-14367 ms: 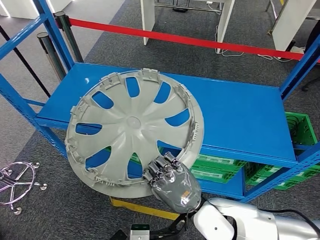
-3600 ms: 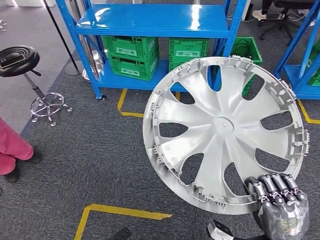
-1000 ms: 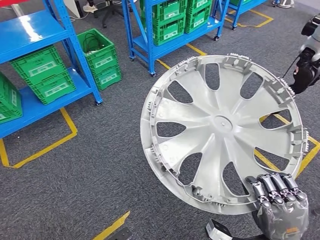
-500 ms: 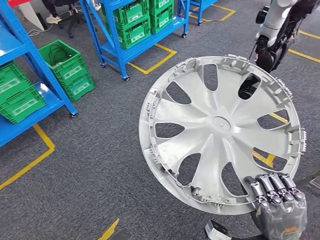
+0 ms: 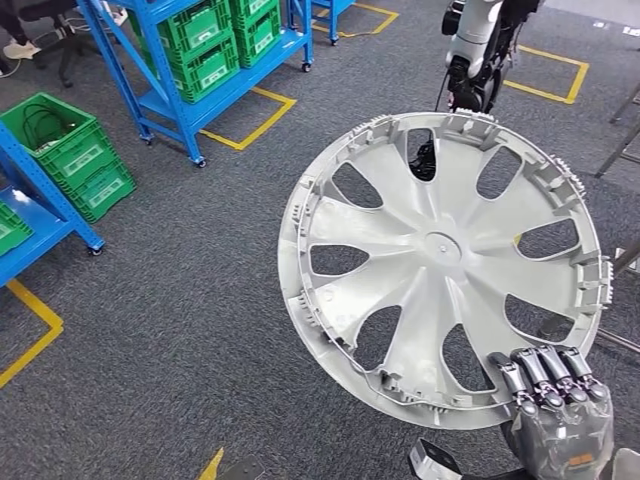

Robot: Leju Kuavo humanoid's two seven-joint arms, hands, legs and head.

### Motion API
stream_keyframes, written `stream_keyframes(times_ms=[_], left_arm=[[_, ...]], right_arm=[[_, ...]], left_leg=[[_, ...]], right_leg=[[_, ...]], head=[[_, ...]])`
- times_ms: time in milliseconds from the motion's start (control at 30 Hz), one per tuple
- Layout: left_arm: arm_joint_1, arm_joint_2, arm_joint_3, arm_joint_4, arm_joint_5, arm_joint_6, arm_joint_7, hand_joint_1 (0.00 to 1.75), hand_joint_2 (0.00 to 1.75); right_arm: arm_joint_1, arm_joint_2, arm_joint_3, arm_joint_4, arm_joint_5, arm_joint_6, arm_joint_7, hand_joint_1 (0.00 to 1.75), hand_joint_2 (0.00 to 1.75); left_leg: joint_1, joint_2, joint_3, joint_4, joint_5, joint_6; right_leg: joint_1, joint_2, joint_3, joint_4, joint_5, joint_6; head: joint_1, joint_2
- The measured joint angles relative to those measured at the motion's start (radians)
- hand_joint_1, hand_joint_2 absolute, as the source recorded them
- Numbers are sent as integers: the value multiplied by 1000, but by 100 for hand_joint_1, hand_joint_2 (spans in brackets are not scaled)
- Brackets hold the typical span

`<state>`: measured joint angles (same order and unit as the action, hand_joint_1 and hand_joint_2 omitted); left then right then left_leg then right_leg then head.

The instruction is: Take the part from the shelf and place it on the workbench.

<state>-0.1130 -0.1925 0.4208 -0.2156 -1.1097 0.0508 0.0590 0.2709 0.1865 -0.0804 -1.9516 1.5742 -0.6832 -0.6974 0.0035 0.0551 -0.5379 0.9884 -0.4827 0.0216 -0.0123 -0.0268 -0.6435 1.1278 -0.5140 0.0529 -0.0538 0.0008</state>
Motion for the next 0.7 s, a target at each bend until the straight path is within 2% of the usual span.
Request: stream_keyframes(times_ms=[33,67,100,167,233,300,333,367,400,433,467,533,567,600,633,667,700], left_arm=[[-1,0,0,0,0,0,0,0,0],[-2,0,0,0,0,0,0,0,0],[-3,1,0,0,0,0,0,0,0],[-4,1,0,0,0,0,0,0,0],[-6,1,0,0,0,0,0,0,0],[-5,1,0,0,0,0,-1,0,0],[-4,1,0,0,0,0,-1,0,0],[-3,2,0,0,0,0,-1,0,0],[-1,2,0,0,1,0,-1,0,0],[-1,2,0,0,1,0,-1,0,0],[-1,3,0,0,1,0,-1,0,0],[-2,3,0,0,2,0,-2,0,0],[-3,4,0,0,2,0,-2,0,0],[-3,4,0,0,2,0,-2,0,0],[-4,5,0,0,2,0,-2,0,0],[-5,4,0,0,2,0,-2,0,0],[-6,3,0,0,2,0,-2,0,0]], right_arm=[[-2,0,0,0,0,0,0,175,175],[-3,0,1,0,0,0,0,175,175],[-5,0,1,0,0,0,0,175,175],[-5,0,1,0,0,0,0,175,175],[-5,0,0,0,0,0,0,175,175],[-6,0,1,0,0,0,0,175,175],[-7,0,1,0,0,0,0,175,175],[-7,0,2,0,0,0,0,175,175],[-7,0,2,0,0,0,0,175,175],[-7,0,2,0,0,0,0,175,175],[-6,0,2,0,0,0,0,175,175],[-7,0,1,0,0,0,0,175,175],[-7,0,2,0,0,0,0,175,175],[-8,0,2,0,0,0,0,175,175],[-7,0,2,0,0,0,0,175,175],[-7,0,1,0,0,0,0,175,175],[-6,0,1,0,0,0,0,175,175]], left_leg=[[-3,8,1,3,-3,-5],[-5,15,2,5,-6,-9],[-8,22,3,7,-8,-13],[-8,33,5,10,-10,-21],[-4,7,-4,37,-34,-31],[0,-33,-47,143,-96,-39],[1,-42,-79,216,-129,-40],[1,-45,-108,277,-150,-39],[0,-46,-123,308,-151,-38],[0,-48,-122,298,-131,-34],[0,-54,-103,251,-95,-30],[1,-91,-46,112,-24,-19],[2,-111,-24,60,-7,-16],[2,-125,-13,32,-3,-13],[1,-127,-11,25,-6,-12],[1,-119,-10,18,-6,-10],[2,-109,-10,13,-2,-7]], right_leg=[[2,-17,38,-65,20,-4],[3,-28,63,-107,29,-10],[6,-32,74,-124,29,-17],[8,-13,73,-124,33,-30],[5,3,72,-126,37,-41],[3,21,71,-127,40,-51],[4,31,71,-127,41,-54],[5,42,71,-126,41,-56],[6,54,71,-126,41,-56],[6,66,72,-125,41,-56],[7,79,73,-124,41,-56],[7,102,72,-122,41,-54],[7,112,69,-121,42,-51],[6,122,64,-120,44,-46],[4,131,59,-120,47,-39],[2,140,53,-122,50,-32],[2,136,47,-121,49,-26]], head=[[0,0],[-2,0],[-3,0],[-5,0],[-6,0],[-8,0],[-8,0],[-8,0],[-8,0],[-8,0],[-8,0],[-8,0],[-8,0],[-8,0],[-9,0],[-10,0],[-10,0]])
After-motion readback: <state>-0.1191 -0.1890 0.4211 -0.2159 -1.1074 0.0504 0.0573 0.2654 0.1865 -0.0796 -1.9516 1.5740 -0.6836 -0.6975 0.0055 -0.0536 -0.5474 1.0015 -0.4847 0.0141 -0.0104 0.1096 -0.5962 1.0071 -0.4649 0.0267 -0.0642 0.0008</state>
